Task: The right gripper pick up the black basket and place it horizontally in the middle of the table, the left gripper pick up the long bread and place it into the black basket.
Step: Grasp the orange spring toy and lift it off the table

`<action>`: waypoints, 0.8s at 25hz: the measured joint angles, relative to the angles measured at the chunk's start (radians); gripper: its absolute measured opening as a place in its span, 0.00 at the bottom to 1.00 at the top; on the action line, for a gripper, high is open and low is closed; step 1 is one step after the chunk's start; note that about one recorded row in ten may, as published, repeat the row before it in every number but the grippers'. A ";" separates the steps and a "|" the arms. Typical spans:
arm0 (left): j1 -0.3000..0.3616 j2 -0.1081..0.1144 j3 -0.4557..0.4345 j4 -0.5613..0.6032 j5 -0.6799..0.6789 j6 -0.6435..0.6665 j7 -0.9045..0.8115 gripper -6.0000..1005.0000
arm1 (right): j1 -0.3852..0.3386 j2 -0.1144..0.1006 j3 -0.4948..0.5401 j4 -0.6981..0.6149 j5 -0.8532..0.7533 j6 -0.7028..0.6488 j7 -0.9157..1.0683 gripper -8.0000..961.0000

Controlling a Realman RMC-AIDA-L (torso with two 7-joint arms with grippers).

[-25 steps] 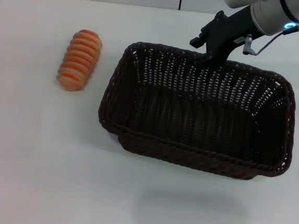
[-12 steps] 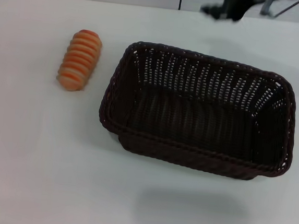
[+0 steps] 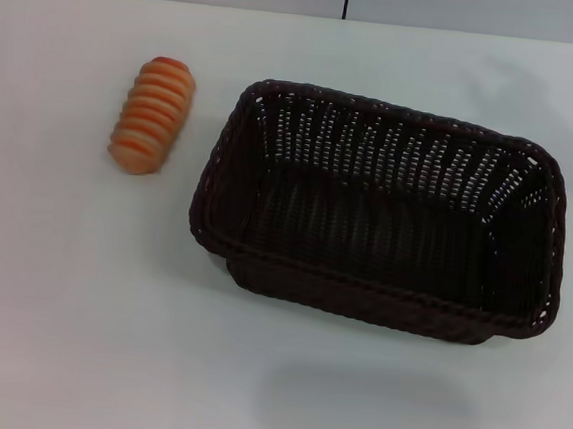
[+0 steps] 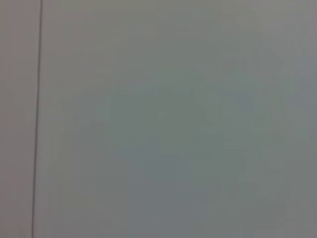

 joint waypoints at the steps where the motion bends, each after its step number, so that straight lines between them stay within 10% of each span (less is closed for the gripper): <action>1: 0.001 -0.001 0.004 -0.005 0.000 -0.001 0.000 0.85 | -0.037 0.000 -0.002 0.024 0.013 -0.020 0.002 0.47; 12: 0.012 -0.003 0.032 -0.061 0.000 -0.048 0.001 0.85 | -0.433 0.008 0.093 0.107 0.443 -0.234 -0.223 0.46; 20: 0.026 -0.005 0.046 -0.088 0.000 -0.068 0.001 0.86 | -0.554 0.014 0.244 0.086 0.673 -0.243 -0.328 0.46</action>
